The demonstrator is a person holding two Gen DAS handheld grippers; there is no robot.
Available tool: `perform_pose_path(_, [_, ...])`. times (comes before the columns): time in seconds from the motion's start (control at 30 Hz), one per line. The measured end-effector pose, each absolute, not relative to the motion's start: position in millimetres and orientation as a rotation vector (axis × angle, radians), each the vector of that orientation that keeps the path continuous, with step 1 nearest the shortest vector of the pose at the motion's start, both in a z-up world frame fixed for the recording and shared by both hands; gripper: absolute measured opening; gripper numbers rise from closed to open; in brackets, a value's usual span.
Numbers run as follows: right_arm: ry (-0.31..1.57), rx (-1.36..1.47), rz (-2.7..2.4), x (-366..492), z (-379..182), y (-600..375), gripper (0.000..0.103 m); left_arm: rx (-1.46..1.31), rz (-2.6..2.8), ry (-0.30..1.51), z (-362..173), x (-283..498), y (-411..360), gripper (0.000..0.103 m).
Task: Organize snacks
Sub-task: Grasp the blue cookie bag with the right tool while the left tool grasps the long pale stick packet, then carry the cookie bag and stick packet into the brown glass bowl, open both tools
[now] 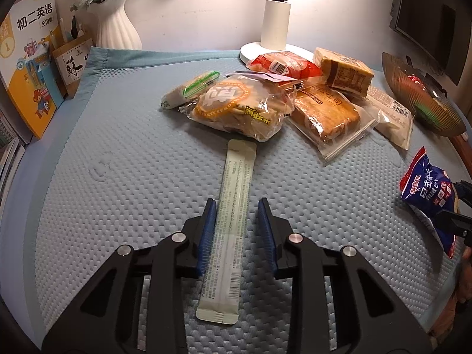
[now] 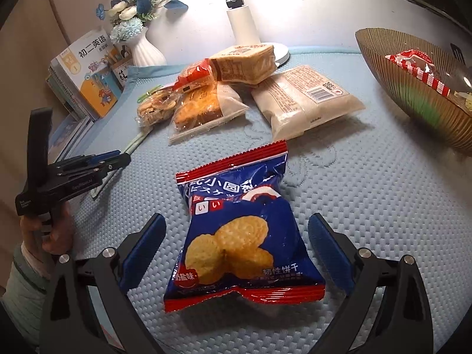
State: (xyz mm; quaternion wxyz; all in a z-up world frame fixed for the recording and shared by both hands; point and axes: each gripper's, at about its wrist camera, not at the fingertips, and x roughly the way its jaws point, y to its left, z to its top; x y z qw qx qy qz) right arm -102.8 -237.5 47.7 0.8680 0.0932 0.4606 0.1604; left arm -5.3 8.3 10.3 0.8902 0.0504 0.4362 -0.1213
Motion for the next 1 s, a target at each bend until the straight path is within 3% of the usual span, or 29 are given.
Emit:
perform_pose_path(0.13, [0.958, 0.147, 0.319, -107, 50, -233, 0.071, 0.117, -0.228, 0.905, 12, -7, 5, 0.018])
perform_pose_path(0.33, [0.939, 0.043, 0.293, -122, 60, -226, 0.055, 0.109, -0.252, 0.902, 17, -21, 3, 0.018])
perform_pose_path(0.63, [0.904, 0.133, 0.270, -139, 77, -257, 0.054, 0.017, -0.374, 0.885, 38, -42, -10, 0.017])
perform_pose_path(1.0, [0.760, 0.197, 0.061, -129, 131, -347, 0.054, 0.080, -0.558, 0.788, 96, -27, -104, 0.017])
